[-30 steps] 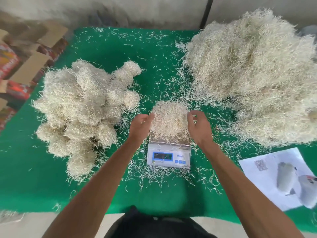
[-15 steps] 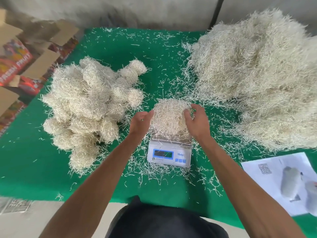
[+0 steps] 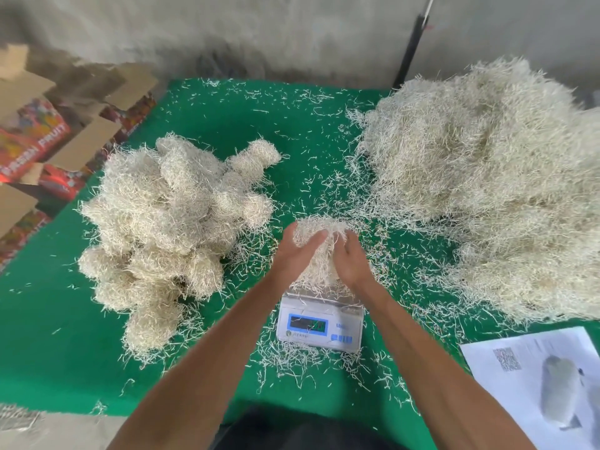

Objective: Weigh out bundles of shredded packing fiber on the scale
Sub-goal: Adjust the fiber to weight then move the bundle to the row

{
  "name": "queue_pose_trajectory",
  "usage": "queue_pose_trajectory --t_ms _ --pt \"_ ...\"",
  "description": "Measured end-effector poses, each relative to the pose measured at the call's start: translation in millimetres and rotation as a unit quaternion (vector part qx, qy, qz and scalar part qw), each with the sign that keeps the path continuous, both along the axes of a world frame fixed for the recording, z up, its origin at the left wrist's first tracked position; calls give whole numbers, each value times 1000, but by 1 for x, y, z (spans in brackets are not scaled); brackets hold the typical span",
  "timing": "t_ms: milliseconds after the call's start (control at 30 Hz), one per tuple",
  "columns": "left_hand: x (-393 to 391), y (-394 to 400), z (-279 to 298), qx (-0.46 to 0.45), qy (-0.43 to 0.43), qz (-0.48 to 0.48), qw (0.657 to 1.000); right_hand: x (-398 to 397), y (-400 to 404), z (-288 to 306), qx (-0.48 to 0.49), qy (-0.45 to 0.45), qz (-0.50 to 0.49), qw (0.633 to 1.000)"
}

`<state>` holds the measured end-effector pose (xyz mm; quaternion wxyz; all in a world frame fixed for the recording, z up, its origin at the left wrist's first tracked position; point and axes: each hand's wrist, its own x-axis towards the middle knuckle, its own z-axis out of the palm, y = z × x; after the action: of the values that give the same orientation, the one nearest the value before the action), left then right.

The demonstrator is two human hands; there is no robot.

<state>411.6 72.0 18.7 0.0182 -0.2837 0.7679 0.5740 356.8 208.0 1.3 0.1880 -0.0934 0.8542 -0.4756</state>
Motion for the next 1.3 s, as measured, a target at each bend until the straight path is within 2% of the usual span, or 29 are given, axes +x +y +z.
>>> queue_pose_trajectory --t_ms 67,133,200,267,300,367,467,533,600,667,800,900,967,1033,1167,1233,1300 --pt "-8 5 3 36 -33 26 999 9 -13 4 -59 -42 -11 997" --pt "-12 1 7 101 -23 75 992 11 -22 9 -123 -64 -14 990" --pt "-13 -14 11 214 -15 126 968 8 -22 14 -196 -98 -36 975" --pt "-14 -31 16 290 -6 146 946 -2 -18 20 -221 -77 -55 971" --pt "-13 -36 18 278 -7 156 948 -4 -18 23 -219 -45 -59 973" --pt "-10 -39 20 177 -23 148 973 -6 -19 33 -213 -23 -24 976" --pt "2 -37 28 96 35 5 995 -10 -23 44 -136 -86 62 985" --pt "10 -40 31 78 55 -78 992 -24 -21 50 -107 -99 52 988" --pt "12 -54 31 22 41 -88 995 -42 -15 59 -96 -79 12 992" --pt "13 -70 29 -4 25 -70 997 -61 -6 64 -136 -84 -43 986" --pt "21 -91 25 5 18 -37 999 -81 4 64 -251 -124 -157 947" --pt "23 -88 28 35 40 -16 998 -60 -4 63 -279 -144 -144 938" --pt "23 -80 32 84 27 -5 996 -42 -6 59 -249 -183 -50 950" --pt "20 -72 33 102 20 -11 994 -30 -11 57 -171 -175 29 969" --pt "10 -40 43 84 21 -84 993 -29 -26 50 -104 -108 25 988" --pt "1 -34 34 40 16 -37 998 -36 -28 58 -109 -103 28 988" --pt "-3 -40 25 -11 2 -8 1000 -49 -23 72 -156 -97 -16 983"
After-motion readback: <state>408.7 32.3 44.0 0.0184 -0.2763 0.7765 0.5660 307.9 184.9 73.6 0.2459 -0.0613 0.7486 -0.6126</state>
